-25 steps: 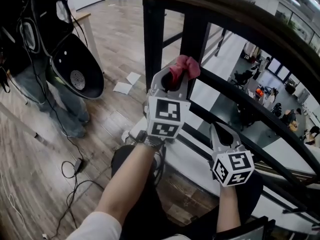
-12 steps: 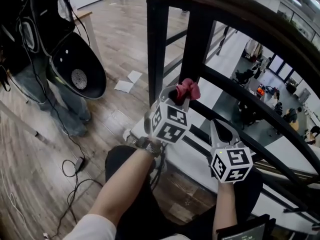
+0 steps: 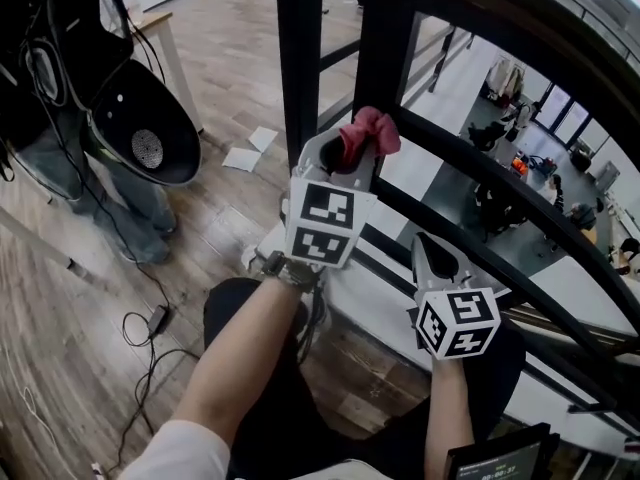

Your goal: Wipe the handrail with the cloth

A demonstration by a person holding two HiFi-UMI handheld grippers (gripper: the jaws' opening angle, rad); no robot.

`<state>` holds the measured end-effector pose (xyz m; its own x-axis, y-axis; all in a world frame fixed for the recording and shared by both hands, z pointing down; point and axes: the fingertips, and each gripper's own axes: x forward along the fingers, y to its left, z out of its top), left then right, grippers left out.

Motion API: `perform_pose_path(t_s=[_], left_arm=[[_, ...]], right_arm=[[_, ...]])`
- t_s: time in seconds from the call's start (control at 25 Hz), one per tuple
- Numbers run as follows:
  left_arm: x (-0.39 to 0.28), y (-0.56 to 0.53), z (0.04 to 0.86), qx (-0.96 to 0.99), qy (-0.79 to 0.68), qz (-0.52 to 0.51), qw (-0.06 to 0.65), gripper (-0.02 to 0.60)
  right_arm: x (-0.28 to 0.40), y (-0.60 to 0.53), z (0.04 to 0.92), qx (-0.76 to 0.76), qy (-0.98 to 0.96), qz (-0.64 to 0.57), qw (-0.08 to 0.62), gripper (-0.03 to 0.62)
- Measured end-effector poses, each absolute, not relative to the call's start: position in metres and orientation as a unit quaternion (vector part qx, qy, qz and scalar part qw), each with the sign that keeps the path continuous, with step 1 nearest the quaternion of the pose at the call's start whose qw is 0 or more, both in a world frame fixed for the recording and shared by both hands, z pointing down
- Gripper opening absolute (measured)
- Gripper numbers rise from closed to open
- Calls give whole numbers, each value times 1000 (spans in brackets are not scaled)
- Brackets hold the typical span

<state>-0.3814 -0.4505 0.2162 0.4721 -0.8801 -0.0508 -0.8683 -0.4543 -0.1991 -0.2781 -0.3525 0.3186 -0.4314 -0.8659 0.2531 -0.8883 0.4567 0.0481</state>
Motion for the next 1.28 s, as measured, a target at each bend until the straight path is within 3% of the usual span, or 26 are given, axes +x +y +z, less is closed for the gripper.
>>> perform_pose_path(t_s=[0.2, 0.44, 0.6, 1.28], left_arm=[[-391, -448, 162, -834, 518, 33, 188, 67], [-396, -456, 207, -857, 505, 22, 102, 67], [-394, -455, 229, -859, 497, 8, 122, 66], [-383, -452, 331, -865, 495, -75, 40, 64]], right_arm=[[-280, -351, 324, 517, -845, 49, 127, 2], [-280, -352, 327, 515, -846, 51, 127, 2], [-283, -352, 329, 512, -847, 52, 131, 2], [-284, -348, 336, 508, -849, 76, 119, 2]])
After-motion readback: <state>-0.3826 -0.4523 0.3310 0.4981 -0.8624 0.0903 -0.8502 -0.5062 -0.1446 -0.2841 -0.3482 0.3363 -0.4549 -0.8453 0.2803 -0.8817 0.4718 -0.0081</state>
